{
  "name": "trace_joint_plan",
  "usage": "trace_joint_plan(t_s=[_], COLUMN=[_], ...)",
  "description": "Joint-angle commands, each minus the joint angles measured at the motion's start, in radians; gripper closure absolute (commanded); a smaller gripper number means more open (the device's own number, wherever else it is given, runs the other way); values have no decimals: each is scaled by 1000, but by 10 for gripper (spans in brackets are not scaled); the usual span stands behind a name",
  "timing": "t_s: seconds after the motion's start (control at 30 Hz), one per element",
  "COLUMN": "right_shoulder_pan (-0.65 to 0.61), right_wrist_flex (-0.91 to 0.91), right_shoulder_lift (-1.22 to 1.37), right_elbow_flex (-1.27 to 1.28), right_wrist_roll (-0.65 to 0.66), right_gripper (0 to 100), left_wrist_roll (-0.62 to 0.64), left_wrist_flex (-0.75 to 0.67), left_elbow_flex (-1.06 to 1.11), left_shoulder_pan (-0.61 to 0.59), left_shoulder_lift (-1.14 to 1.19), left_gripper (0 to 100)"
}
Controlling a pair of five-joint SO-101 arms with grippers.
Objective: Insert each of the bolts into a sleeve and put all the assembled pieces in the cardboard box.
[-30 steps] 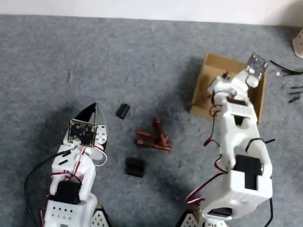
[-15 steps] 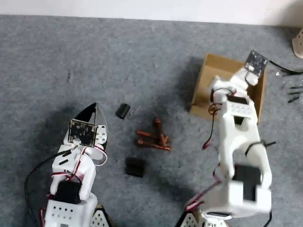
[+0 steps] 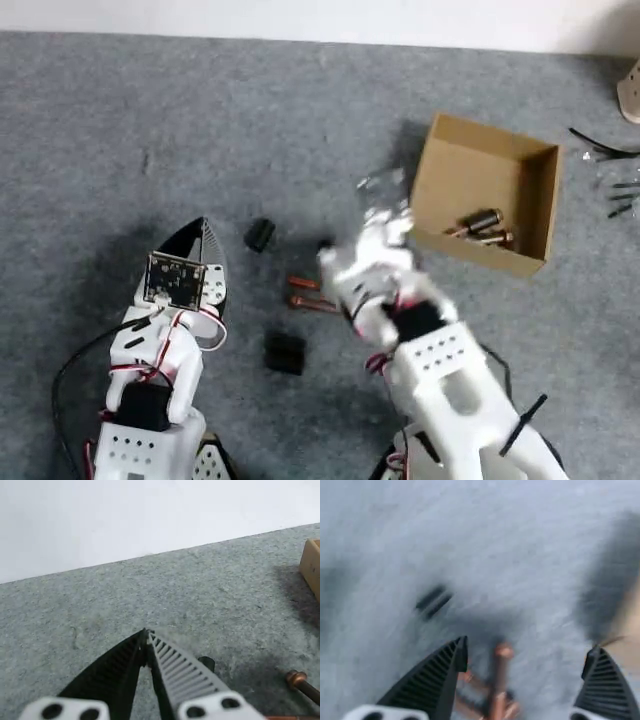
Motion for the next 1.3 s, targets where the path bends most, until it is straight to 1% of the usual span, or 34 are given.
trace_joint_plan(t_s=[0.0,0.17,0.6,0.77,0.87,0.93,1.0,1.1,1.27], right_shoulder_pan=[-51,-51,-39,-36,-53,-71,-76,-93,-193], right_wrist_flex=[4,2,4,2,-1,-1,-1,-1,-4], right_shoulder_lift=[-44,-44,-31,131,249,318,386,507,762], right_elbow_flex=[36,38,93,77,-53,-151,-246,-394,-622], right_wrist_roll=[20,20,28,28,15,-43,-130,-245,-470], right_gripper=[671,671,671,671,671,671,671,671,671], left_wrist_roll=[-6,-5,-5,-5,14,101,152,152,152], left_wrist_flex=[-2,-2,-2,-3,-28,-49,-52,-52,-54], left_elbow_flex=[19,19,19,19,19,19,19,19,19], left_shoulder_pan=[-15,-73,-73,-82,-156,-191,-208,-211,-209], left_shoulder_lift=[-1,-1,-1,-7,-2,-1,-1,-1,-1], left_gripper=[990,991,990,992,993,992,990,990,990])
